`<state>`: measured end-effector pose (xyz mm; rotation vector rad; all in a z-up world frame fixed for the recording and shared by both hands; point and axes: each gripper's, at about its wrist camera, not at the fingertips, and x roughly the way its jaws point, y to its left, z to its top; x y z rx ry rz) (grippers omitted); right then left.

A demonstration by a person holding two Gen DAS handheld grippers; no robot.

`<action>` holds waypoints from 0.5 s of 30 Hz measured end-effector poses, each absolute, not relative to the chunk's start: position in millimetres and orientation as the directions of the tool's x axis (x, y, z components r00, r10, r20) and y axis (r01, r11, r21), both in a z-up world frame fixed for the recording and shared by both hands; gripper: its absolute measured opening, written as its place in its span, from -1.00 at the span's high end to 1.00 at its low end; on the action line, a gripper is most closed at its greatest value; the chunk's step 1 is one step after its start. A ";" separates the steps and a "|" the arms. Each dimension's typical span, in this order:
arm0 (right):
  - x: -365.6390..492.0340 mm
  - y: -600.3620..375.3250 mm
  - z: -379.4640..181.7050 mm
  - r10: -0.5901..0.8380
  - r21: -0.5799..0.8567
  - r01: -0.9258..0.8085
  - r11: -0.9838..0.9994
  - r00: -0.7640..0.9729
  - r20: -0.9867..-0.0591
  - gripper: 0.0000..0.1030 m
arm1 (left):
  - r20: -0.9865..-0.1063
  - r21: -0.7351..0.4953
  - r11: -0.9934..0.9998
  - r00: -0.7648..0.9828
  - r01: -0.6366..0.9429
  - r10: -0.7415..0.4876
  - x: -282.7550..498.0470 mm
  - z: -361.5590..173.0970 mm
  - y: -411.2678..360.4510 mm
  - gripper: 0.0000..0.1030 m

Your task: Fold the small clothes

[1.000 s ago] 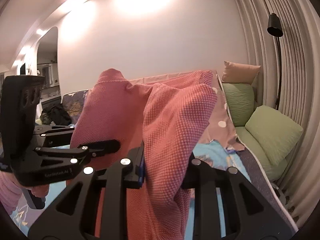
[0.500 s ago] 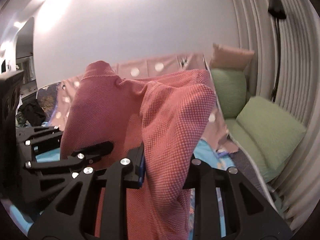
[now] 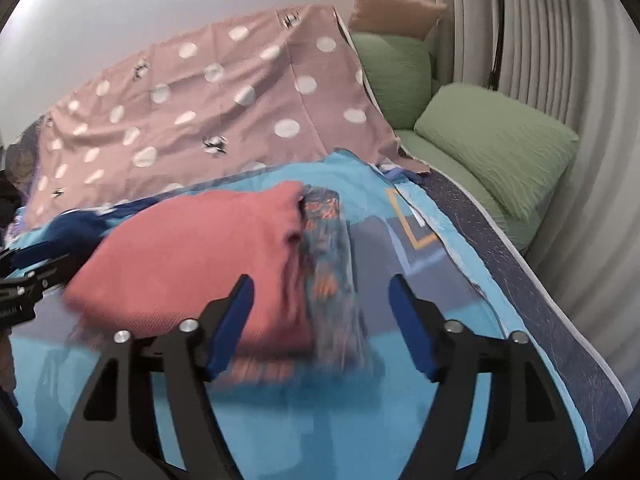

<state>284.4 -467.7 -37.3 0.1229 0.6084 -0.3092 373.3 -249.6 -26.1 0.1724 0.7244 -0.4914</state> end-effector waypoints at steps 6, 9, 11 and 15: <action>183.9 -410.3 -5.1 -0.203 0.028 0.251 0.968 0.837 -0.507 -0.87 | -0.578 -0.067 0.815 0.643 0.575 -0.502 287.9 0.2 -212.1 -0.83; 134.4 -391.9 12.6 -0.209 0.055 0.259 0.964 0.875 -0.437 -0.95 | -0.543 -0.113 0.806 0.644 0.581 -0.539 249.8 11.2 -196.2 -0.93; 108.4 -382.0 24.6 -0.212 0.071 0.265 0.962 0.881 -0.423 -0.96 | -0.530 -0.132 0.801 0.641 0.584 -0.555 224.3 17.7 -187.6 -0.97; 63.4 -366.7 44.9 -0.243 0.080 0.294 0.953 0.892 -0.382 -0.96 | -0.514 -0.101 0.812 0.669 0.574 -0.537 183.7 28.7 -176.3 -0.97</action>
